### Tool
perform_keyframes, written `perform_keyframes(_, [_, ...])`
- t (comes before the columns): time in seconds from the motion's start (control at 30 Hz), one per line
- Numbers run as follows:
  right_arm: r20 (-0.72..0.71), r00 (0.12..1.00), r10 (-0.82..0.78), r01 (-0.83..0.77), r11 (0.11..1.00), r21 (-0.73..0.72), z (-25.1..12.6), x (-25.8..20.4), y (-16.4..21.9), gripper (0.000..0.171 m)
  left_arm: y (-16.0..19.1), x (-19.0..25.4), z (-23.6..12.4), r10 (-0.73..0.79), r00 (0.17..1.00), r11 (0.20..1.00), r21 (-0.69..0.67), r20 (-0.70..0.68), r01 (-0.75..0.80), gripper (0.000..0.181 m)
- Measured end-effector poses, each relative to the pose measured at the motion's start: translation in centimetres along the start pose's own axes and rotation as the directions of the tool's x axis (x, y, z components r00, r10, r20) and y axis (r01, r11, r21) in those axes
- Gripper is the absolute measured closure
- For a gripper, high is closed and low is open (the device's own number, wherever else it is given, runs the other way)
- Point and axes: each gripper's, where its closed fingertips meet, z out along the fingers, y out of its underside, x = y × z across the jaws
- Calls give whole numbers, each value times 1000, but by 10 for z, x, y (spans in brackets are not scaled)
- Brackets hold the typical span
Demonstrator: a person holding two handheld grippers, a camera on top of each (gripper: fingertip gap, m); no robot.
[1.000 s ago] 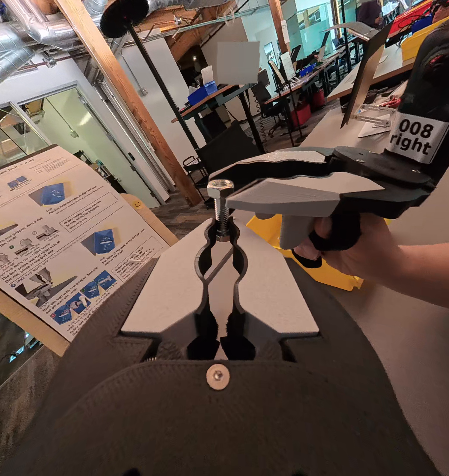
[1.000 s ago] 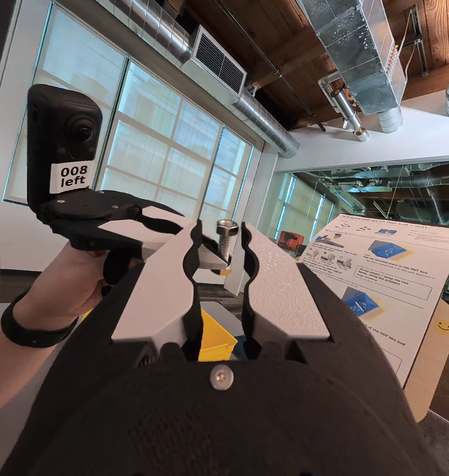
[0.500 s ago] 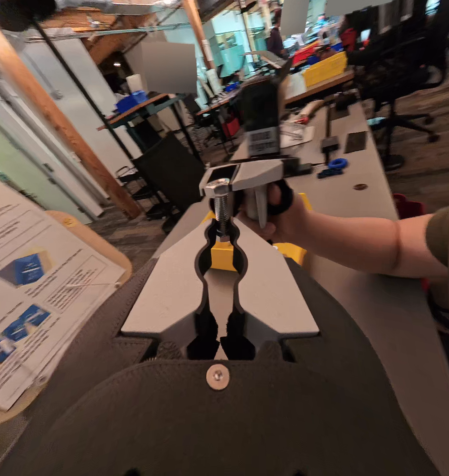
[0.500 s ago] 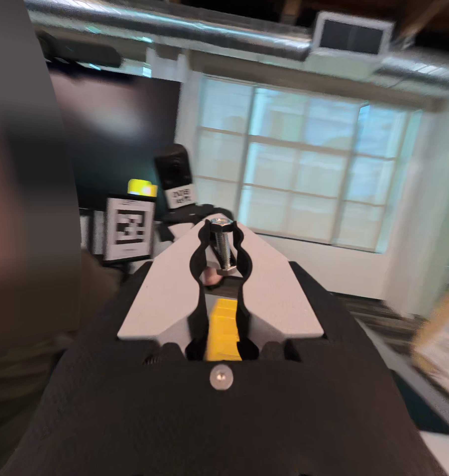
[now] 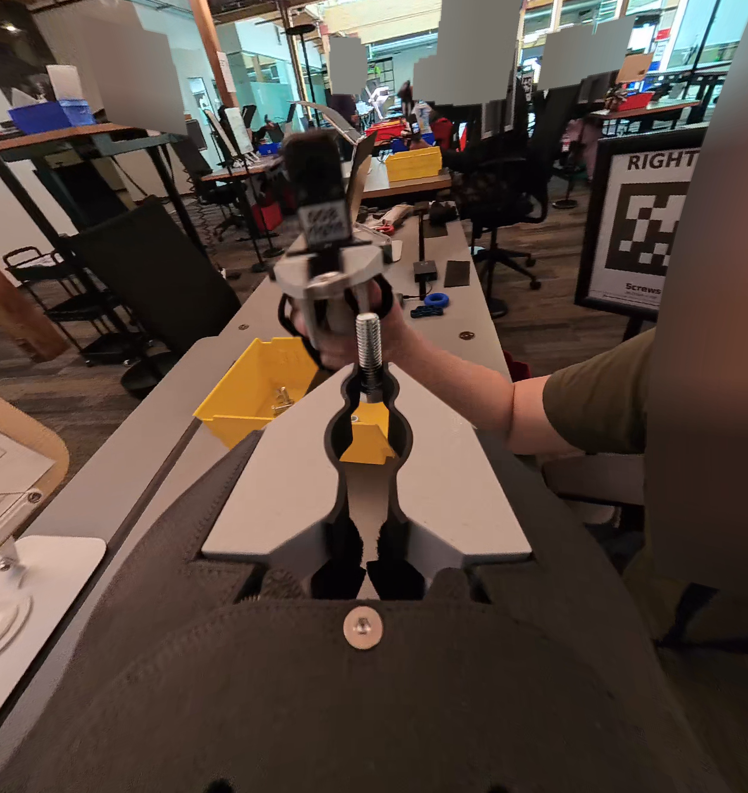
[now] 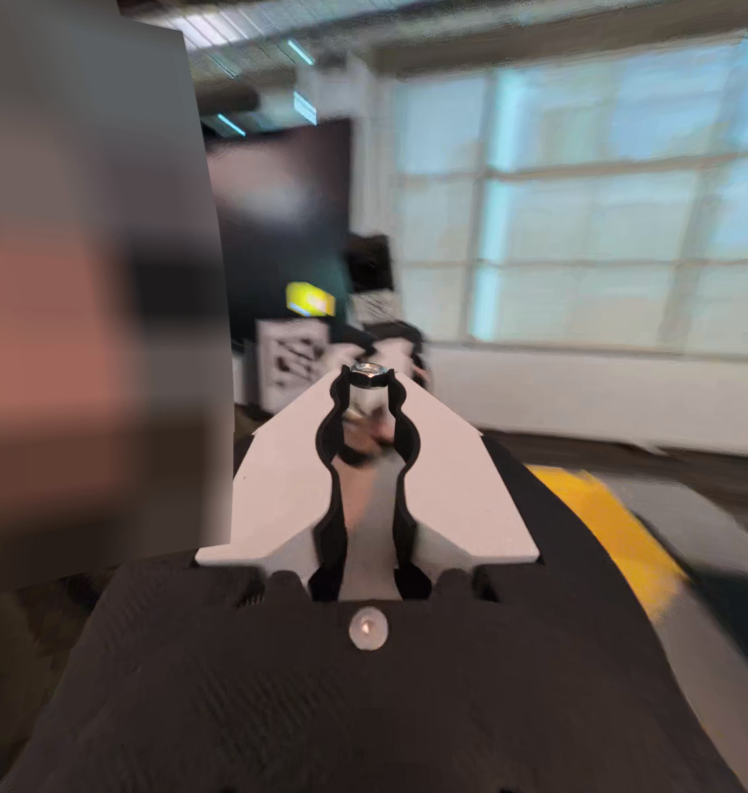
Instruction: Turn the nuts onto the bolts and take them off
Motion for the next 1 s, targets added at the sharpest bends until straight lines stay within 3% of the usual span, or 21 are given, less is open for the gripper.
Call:
perform_keyframes(0.03, [-178, 981, -72, 47, 989, -139, -17, 21, 8, 156, 0, -1, -2, -2, 1000, 1000, -3, 8, 2, 174])
perform_keyframes(0.1, [-468, 854, -229, -48, 860, -508, -80, 57, 43, 155, 0, -4, -4, 0, 1000, 1000, -10, 29, 0, 174])
perform_keyframes(0.17, [-615, 673, -411, -311, 598, -739, -174, 72, 85, 155, 3, -4, -5, 2, 999, 1000, -30, 37, -1, 174])
perform_keyframes(0.23, [-678, 599, -426, -596, 328, -733, -251, 54, 129, 155, 5, -2, -3, 10, 999, 999, -49, 38, -8, 174])
perform_keyframes(0.3, [-767, 548, -335, -784, 115, -610, -300, 30, 166, 155, 10, -2, 1, 14, 999, 997, -75, 36, -11, 174])
perform_keyframes(0.4, [-873, 412, -261, -908, -39, -416, -345, 22, 199, 155, 17, -1, 7, 16, 999, 994, -111, 35, -12, 174])
perform_keyframes(0.63, [-913, 392, -111, -919, -89, -384, -356, 24, 235, 152, 19, -3, 7, 14, 999, 992, -123, 44, -8, 174])
perform_keyframes(0.77, [-912, 386, -136, -922, -40, -384, -354, 32, 226, 145, 19, -8, 5, -6, 999, 993, -114, 54, 12, 174])
perform_keyframes(0.9, [-842, 476, -254, -834, 172, -524, -321, 60, 183, 144, 19, -12, 3, -2, 997, 994, -112, 76, 10, 174])
perform_keyframes(1.0, [-699, 578, -420, -529, 459, -713, -248, 96, 121, 143, 22, -20, 4, 0, 994, 993, -120, 113, 14, 174])
